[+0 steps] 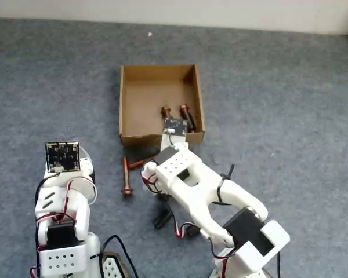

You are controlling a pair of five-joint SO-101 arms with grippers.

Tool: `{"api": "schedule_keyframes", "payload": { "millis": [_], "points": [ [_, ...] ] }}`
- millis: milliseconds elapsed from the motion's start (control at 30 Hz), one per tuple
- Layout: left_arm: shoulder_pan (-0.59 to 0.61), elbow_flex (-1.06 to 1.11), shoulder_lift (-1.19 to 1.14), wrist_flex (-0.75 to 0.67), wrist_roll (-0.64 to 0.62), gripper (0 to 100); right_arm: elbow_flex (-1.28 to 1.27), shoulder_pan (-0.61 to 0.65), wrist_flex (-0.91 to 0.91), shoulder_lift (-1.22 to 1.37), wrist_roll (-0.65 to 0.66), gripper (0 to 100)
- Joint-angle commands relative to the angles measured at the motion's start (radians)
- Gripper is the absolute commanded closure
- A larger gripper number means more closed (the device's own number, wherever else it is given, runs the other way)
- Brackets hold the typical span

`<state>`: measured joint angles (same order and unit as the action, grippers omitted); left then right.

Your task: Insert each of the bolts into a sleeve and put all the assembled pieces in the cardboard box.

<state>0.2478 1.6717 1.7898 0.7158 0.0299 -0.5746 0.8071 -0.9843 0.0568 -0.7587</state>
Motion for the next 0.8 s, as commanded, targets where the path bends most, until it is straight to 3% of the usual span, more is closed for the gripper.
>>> {"api": "schedule_keyframes", "payload": {
  "millis": [0, 233, 433, 767],
  "points": [
    [0.016, -0.024, 0.005, -0.023, -0.009, 99, 0.035, -0.010, 0.016, -0.010, 0.000, 78.9],
    [0.016, -0.024, 0.005, -0.023, -0.009, 99, 0.039, -0.015, -0.099, -0.166, 0.110, 78.8],
    [0.048, -0.033, 0.005, -0.025, -0.009, 99, 0.035, -0.007, -0.101, -0.325, 0.121, 78.8],
    [0.084, -0.035, 0.005, -0.025, -0.009, 99, -0.001, 0.088, -0.065, -0.199, 0.114, 78.9]
  ]
}}
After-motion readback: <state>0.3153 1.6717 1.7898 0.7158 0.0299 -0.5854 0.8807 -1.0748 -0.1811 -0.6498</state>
